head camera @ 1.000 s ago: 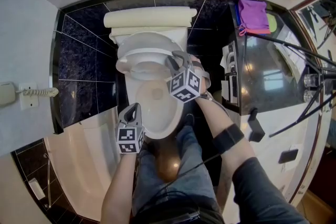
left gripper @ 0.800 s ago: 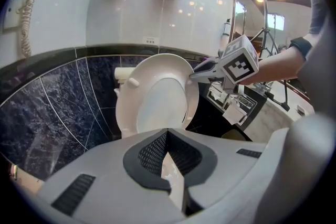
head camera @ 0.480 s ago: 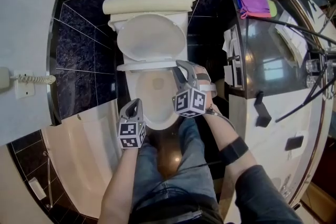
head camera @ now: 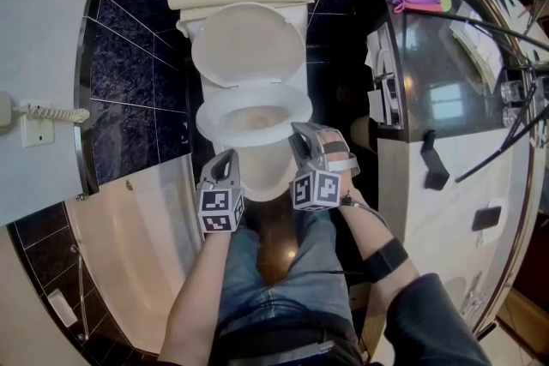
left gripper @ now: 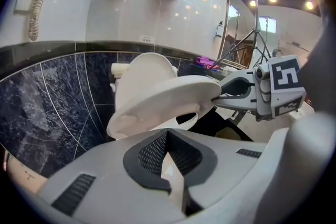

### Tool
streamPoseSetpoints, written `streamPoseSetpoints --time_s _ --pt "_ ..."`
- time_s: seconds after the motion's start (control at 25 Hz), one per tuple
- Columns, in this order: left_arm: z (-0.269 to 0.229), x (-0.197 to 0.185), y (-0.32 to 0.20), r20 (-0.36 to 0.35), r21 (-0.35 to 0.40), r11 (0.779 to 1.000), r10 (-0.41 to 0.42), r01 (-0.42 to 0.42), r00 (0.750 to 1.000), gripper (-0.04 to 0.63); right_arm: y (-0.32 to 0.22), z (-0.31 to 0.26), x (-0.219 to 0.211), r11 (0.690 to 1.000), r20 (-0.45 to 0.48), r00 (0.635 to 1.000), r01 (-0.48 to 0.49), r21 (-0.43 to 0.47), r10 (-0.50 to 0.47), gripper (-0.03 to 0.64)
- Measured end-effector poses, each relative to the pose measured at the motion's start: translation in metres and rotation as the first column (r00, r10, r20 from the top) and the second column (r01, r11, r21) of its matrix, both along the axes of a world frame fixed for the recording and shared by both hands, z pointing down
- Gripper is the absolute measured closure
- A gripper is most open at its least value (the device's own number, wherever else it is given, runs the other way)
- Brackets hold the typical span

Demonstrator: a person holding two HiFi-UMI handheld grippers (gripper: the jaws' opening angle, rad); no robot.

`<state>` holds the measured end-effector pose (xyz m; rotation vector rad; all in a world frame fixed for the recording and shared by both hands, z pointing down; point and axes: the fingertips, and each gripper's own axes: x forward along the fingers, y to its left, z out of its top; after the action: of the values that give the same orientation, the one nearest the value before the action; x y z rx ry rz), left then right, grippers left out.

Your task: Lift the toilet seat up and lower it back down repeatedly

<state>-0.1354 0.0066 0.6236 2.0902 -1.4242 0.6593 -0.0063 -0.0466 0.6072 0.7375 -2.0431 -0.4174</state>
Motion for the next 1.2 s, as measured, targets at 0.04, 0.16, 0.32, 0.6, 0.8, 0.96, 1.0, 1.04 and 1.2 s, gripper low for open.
streamPoseSetpoints --time_s 0.04,0.16,0.32,0.6,0.8,0.96,1.0,1.04,1.2 --pt "0.001 0.0 0.002 0.0 0.006 1.0 0.0 0.0 1.0 0.595 0.008 0.004 0.0 1.0 -0.009 1.0 0.007 -0.002 -0.007 0.53" --pt "0.008 -0.002 0.01 0.009 0.018 1.0 0.0 0.0 1.0 0.595 0.031 0.016 0.002 0.999 -0.046 0.998 0.03 -0.009 -0.031 0.529" --pt "0.018 0.002 0.028 -0.015 -0.02 1.0 -0.003 0.003 1.0 0.595 0.055 0.031 0.005 0.998 -0.094 0.994 0.052 -0.023 -0.054 0.525" --pt "0.044 0.003 0.061 -0.032 -0.053 0.999 -0.004 0.002 0.999 0.595 0.09 0.052 0.008 0.996 -0.163 0.983 0.071 -0.06 -0.08 0.518" --pt "0.06 0.004 0.079 -0.037 -0.075 0.997 0.0 -0.003 0.999 0.595 0.116 0.06 0.012 0.994 -0.167 0.983 0.066 -0.088 -0.08 0.53" --pt "0.075 0.01 0.096 -0.052 -0.106 0.994 0.019 -0.025 0.998 0.595 0.137 0.067 0.026 0.996 -0.152 0.988 0.021 -0.081 -0.033 0.601" --pt "0.084 0.009 0.103 -0.045 -0.115 0.993 0.022 -0.027 0.999 0.595 0.138 0.069 0.031 0.997 -0.146 0.989 -0.008 -0.079 -0.004 0.601" --pt "0.093 0.008 0.11 -0.035 -0.122 0.992 0.024 -0.028 0.999 0.595 0.136 0.072 0.036 0.996 -0.136 0.99 -0.041 -0.077 0.031 0.601" --pt "0.122 0.013 0.137 -0.041 -0.152 0.987 0.047 -0.053 0.998 0.595 0.126 0.09 0.05 0.982 -0.088 0.982 -0.173 -0.08 0.166 0.6"
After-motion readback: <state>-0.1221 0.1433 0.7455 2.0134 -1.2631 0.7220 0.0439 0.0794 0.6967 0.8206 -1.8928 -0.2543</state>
